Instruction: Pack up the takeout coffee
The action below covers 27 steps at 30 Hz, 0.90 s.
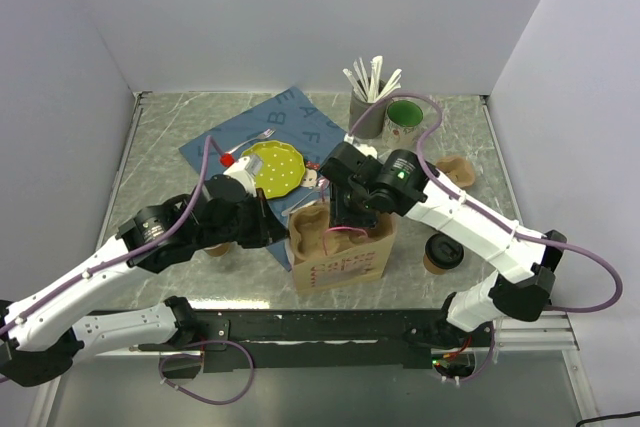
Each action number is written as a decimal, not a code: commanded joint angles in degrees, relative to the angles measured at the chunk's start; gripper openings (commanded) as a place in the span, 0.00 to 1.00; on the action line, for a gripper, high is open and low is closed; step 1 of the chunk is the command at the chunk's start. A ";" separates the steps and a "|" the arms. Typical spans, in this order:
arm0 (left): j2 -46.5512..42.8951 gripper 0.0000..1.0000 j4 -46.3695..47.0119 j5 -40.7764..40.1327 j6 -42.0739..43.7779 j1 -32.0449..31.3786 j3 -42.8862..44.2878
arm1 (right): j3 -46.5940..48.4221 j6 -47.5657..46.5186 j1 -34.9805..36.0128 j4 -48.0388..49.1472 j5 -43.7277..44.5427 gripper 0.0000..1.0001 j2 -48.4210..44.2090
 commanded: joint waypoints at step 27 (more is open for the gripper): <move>-1.92 0.01 4.70 7.13 -0.83 -0.09 -0.53 | -6.51 4.92 1.90 -8.24 6.85 0.45 3.20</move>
